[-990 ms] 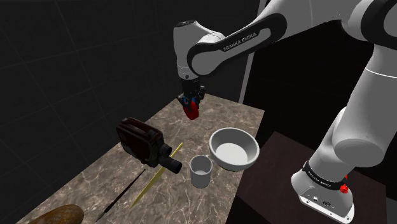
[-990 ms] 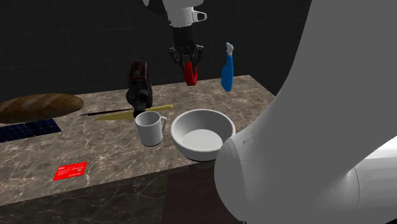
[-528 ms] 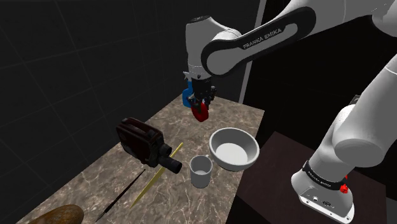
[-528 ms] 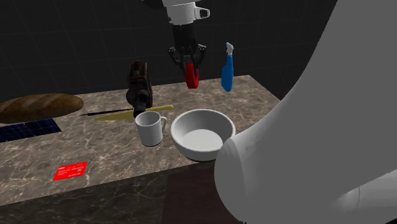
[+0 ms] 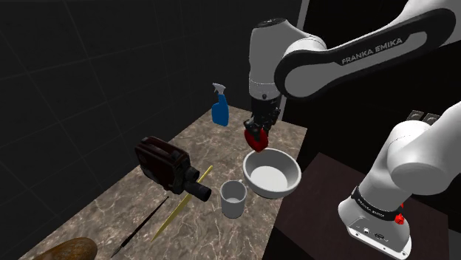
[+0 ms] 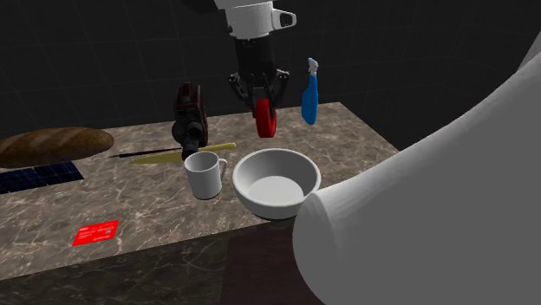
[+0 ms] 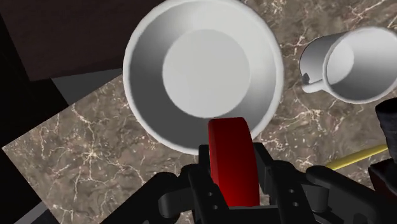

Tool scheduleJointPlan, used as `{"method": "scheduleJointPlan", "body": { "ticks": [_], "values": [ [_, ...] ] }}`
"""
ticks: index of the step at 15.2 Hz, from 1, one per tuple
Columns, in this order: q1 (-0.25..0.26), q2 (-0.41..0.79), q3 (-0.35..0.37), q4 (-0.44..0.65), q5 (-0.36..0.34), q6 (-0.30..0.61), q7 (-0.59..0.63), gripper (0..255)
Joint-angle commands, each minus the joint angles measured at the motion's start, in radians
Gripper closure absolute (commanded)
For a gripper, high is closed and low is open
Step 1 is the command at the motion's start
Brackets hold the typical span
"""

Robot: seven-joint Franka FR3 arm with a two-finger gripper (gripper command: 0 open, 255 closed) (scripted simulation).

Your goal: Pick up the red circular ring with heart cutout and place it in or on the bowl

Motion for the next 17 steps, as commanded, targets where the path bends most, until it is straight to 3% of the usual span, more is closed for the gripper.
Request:
{"method": "scheduleJointPlan", "body": {
  "ticks": [1,4,17],
  "values": [
    [0.021,-0.079,0.001,-0.064,0.026,-0.014,0.001,255],
    [0.07,-0.247,-0.002,-0.175,0.072,-0.071,0.004,255],
    [0.069,-0.16,0.033,-0.297,0.081,0.138,0.024,255]
  ]
}}
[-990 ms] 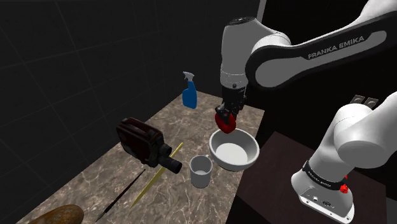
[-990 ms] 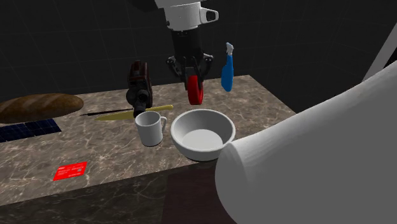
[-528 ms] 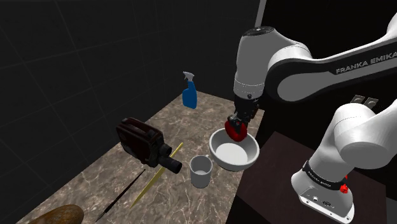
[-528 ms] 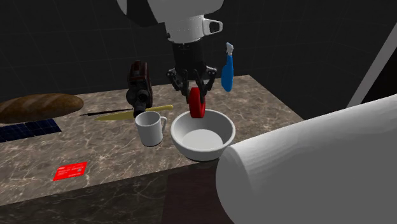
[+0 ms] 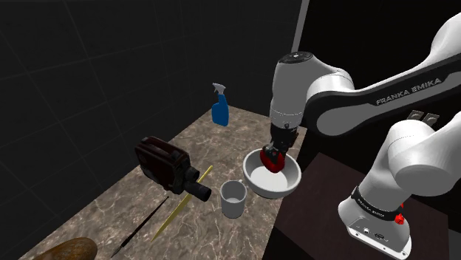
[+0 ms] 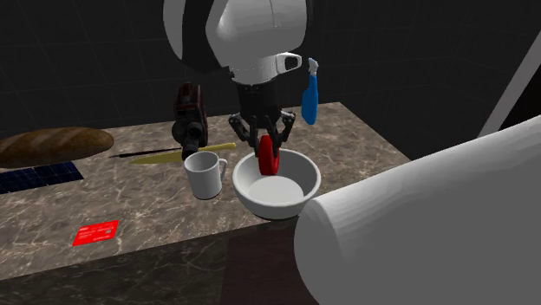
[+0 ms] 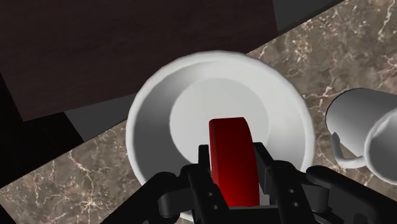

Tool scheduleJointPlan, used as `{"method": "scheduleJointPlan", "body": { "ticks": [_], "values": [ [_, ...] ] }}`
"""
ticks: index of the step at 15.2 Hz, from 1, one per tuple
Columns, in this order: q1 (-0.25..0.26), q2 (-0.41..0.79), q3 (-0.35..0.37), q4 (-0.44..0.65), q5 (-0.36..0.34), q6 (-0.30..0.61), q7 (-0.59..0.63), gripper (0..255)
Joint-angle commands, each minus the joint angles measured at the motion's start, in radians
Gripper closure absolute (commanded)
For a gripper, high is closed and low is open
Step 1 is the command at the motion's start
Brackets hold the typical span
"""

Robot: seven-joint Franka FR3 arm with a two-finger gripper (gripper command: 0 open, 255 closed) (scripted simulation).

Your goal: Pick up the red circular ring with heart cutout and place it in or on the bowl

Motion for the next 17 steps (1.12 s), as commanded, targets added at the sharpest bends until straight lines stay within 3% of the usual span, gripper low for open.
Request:
{"method": "scheduleJointPlan", "body": {
  "ticks": [1,4,11,12,17],
  "values": [
    [-0.002,0.02,0.006,-0.016,0.0,0.037,0.004,255],
    [-0.005,0.045,0.014,-0.034,-0.001,0.08,0.009,255],
    [-0.005,0.045,0.014,-0.034,-0.001,0.08,0.009,255],
    [-0.005,0.045,0.014,-0.034,-0.001,0.08,0.009,0],
    [-0.005,0.045,0.014,-0.034,-0.001,0.08,0.009,0]
  ]
}}
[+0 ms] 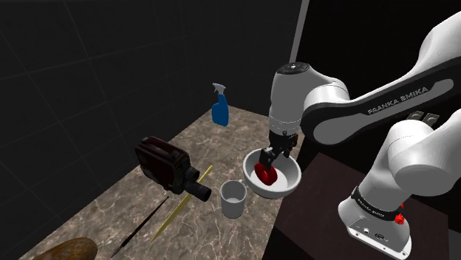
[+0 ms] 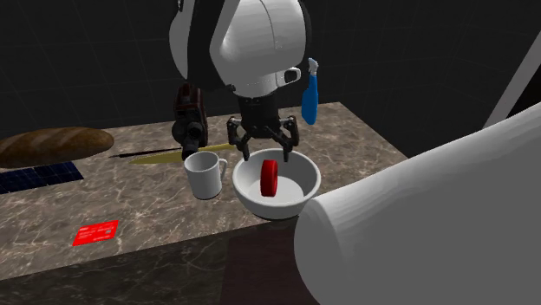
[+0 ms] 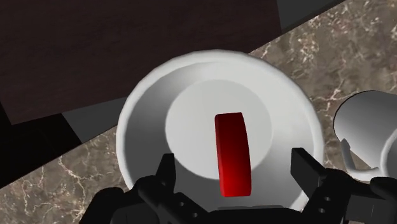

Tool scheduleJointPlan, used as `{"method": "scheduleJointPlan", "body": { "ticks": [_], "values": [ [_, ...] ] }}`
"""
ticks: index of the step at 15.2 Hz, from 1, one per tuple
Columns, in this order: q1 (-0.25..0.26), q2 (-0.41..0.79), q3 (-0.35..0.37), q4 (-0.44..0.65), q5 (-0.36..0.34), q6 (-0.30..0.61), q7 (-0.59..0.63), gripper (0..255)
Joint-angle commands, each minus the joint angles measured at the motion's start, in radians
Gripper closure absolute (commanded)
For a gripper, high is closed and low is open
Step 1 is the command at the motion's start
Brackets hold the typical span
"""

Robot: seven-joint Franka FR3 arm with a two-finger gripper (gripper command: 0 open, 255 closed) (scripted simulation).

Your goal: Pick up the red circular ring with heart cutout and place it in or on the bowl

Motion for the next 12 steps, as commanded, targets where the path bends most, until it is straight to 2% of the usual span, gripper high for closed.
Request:
{"method": "scheduleJointPlan", "body": {
  "ticks": [1,4,12],
  "values": [
    [0.003,-0.022,-0.006,0.021,0.001,-0.043,-0.003,0],
    [0.009,-0.072,-0.02,0.087,0.001,-0.158,-0.008,0],
    [0.009,-0.072,-0.02,0.087,0.001,-0.158,-0.008,0]
  ]
}}
